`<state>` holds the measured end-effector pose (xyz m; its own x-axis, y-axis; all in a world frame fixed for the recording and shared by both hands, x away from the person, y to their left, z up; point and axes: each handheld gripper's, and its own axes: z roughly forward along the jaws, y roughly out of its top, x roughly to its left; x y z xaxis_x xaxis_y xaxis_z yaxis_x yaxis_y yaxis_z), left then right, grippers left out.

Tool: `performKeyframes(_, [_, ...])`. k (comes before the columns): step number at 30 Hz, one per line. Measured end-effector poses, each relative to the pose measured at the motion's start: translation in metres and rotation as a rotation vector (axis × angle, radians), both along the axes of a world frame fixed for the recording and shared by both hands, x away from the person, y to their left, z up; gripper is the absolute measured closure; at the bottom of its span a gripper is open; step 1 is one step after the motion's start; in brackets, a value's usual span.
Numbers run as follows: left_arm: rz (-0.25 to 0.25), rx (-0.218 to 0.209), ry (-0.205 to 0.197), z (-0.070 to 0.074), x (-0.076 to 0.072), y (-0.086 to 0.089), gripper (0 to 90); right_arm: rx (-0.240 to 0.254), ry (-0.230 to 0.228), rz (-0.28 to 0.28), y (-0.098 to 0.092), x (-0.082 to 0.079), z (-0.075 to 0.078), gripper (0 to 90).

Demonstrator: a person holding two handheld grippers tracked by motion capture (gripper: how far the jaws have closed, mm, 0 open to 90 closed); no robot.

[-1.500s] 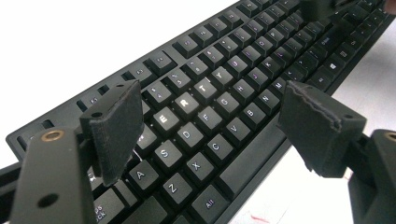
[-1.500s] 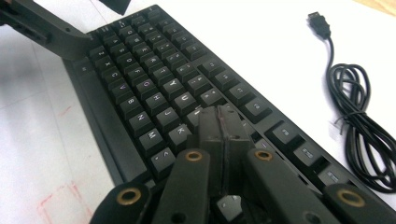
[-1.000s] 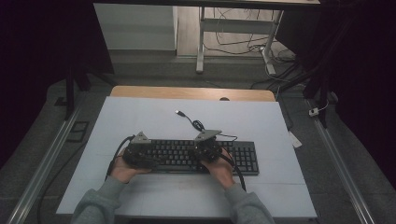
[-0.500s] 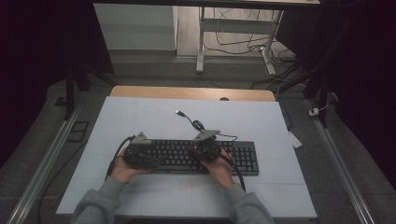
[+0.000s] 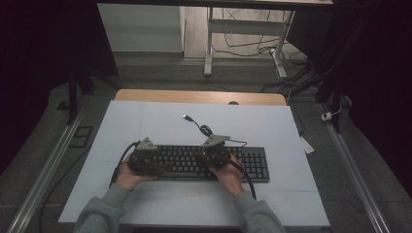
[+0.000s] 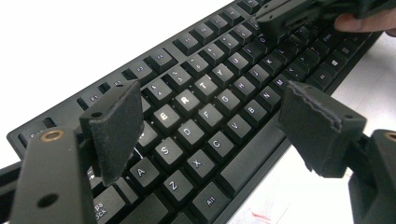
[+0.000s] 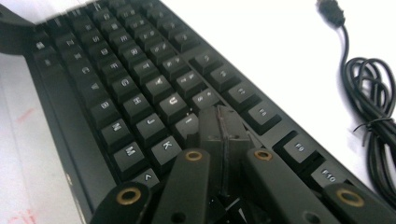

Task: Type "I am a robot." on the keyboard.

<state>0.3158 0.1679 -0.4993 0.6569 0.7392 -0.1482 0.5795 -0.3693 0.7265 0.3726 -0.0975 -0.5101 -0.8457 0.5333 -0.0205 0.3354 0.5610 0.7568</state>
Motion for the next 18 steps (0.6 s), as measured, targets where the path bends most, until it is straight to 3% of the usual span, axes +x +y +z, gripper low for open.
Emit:
performKeyframes(3, [0.002,-0.001,-0.001,0.0,0.0,0.0,22.3,0.023,-0.004,-0.001,-0.004,-0.002,0.005,89.3])
performKeyframes(12, [0.008,0.0,-0.001,-0.001,0.001,0.001,22.4,0.059,-0.018,-0.023,-0.023,-0.01,0.011,70.2])
performKeyframes(18, [0.01,0.003,-0.001,-0.001,0.001,0.001,22.5,0.071,-0.02,-0.034,-0.039,-0.017,0.012,62.6])
